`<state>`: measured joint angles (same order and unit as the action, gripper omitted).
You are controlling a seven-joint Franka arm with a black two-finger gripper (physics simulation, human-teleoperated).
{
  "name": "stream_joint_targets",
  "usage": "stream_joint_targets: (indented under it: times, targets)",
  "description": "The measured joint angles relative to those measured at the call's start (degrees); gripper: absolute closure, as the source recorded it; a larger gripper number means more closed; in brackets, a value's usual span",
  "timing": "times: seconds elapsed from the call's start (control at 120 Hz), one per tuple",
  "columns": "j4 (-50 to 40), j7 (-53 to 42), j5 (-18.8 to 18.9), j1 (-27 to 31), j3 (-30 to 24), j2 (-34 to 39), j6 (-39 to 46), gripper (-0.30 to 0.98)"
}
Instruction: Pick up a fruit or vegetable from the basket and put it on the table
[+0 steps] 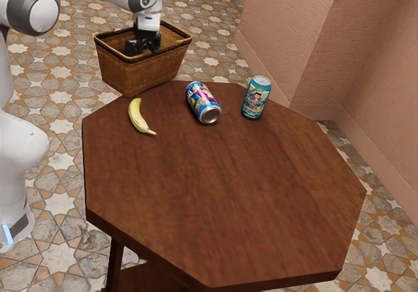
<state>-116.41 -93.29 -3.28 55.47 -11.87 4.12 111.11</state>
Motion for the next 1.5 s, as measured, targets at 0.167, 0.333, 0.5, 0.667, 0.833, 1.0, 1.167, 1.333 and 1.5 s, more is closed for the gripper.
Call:
stream_joint_targets:
  times: [0.167,0.333,0.5,0.667,0.833,1.0,1.167,1.333,1.5]
  targets:
    - [0.3,2.5,-0.1,0.1,0.0,-0.9,0.2,0.00]
    - [4.5,4.4,0.2,0.0,-0.1,-4.4,0.4,0.00]
    - [6.5,5.8,0.5,0.1,-0.2,-6.7,0.3,0.00]
    - [6.7,7.0,1.2,0.2,-0.2,-8.3,0.5,0.00]
    - [5.8,7.9,1.9,0.1,-0.1,-8.0,0.6,0.00]
    - [4.7,8.4,2.0,-0.1,1.6,-7.7,1.0,0.00]
    - [4.6,8.7,2.1,0.7,2.4,-7.9,1.6,0.00]
    - [4.6,9.0,2.1,0.1,2.5,-8.5,2.3,0.00]
    - [4.6,9.2,2.1,0.1,2.5,-9.1,2.9,0.00]
